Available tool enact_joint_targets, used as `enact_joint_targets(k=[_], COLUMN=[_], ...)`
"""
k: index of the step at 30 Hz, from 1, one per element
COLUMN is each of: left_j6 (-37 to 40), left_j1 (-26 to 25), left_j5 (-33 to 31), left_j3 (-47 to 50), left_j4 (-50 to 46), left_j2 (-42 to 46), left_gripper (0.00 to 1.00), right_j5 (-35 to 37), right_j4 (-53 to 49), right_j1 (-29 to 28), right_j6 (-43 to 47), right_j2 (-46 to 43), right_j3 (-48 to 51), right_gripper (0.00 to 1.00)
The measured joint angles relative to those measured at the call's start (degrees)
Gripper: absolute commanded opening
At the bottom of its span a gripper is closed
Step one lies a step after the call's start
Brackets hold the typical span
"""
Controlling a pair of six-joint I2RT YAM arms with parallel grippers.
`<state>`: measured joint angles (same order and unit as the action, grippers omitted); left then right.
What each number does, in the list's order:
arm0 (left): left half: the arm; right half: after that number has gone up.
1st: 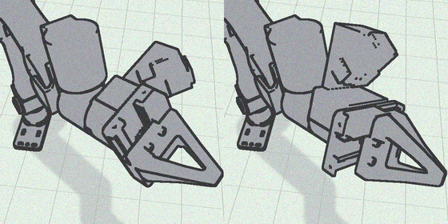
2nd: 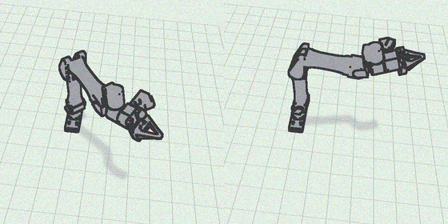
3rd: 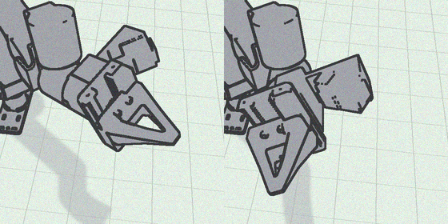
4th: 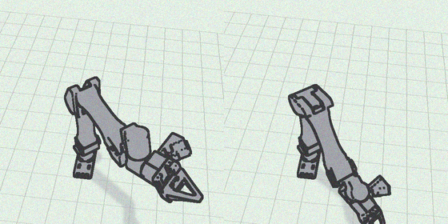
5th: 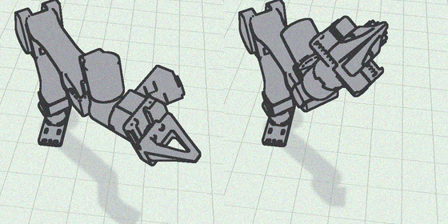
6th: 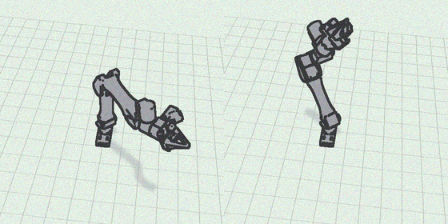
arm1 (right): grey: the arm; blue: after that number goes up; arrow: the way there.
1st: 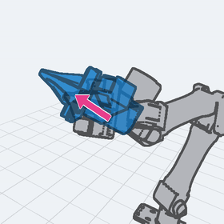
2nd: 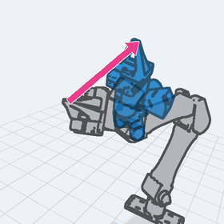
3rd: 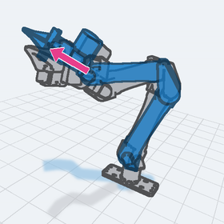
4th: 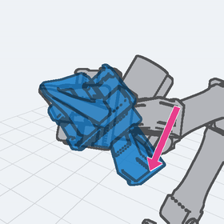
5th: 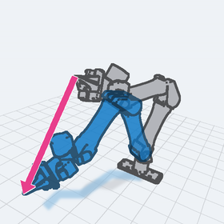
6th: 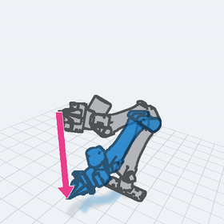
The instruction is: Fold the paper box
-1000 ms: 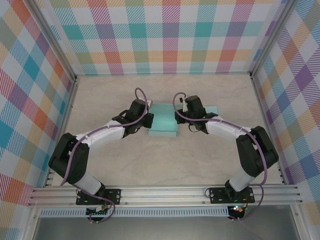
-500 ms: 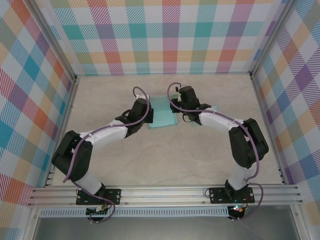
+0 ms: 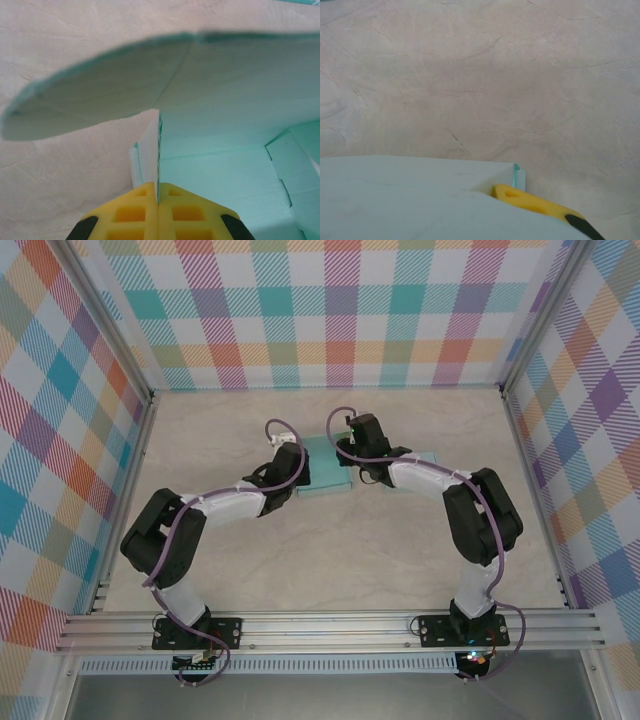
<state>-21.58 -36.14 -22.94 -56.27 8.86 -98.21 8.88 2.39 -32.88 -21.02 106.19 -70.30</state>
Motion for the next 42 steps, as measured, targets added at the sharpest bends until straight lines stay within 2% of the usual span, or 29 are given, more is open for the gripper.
enact_joint_targets(k=[7,15,22,28,34,37,41,42], left_j6=[-1.8,-3.2,-3.5,-4.3,-4.9,-5.7,-6.8,-7.2], left_j1=[-2.1,-3.5,-4.3,-4.6,-4.6,-4.6,-4.7,-4.7], left_j5=[-3.2,-3.7,-3.0,-1.4,-1.1,-1.1,-0.7,-0.5], left_j3=[2.0,6.0,11.2,15.1,17.3,18.7,20.1,20.4], left_j4=[0.8,3.5,8.3,9.4,9.1,8.8,6.3,5.6], left_j2=[-0.1,-0.1,0.4,3.6,8.8,12.5,18.0,19.5], left_gripper=[0.01,0.01,0.12,0.46,0.66,0.76,0.90,0.95], right_j5=[2.8,3.8,4.1,4.1,4.0,3.9,3.9,3.9], right_j4=[1.9,3.5,7.1,7.7,7.4,7.3,6.2,6.0], right_j1=[-1.4,-3.3,-4.1,-4.3,-4.3,-4.3,-4.3,-4.4], right_j6=[-0.5,-0.9,-0.9,-0.9,-0.9,-0.8,-0.7,-0.6], right_j2=[0.0,-0.4,-2.5,-3.8,-4.5,-5.2,-7.5,-8.2], right_j3=[2.2,7.5,13.6,15.4,15.5,15.7,16.7,17.0], right_gripper=[0.20,0.20,0.20,0.22,0.30,0.38,0.57,0.62])
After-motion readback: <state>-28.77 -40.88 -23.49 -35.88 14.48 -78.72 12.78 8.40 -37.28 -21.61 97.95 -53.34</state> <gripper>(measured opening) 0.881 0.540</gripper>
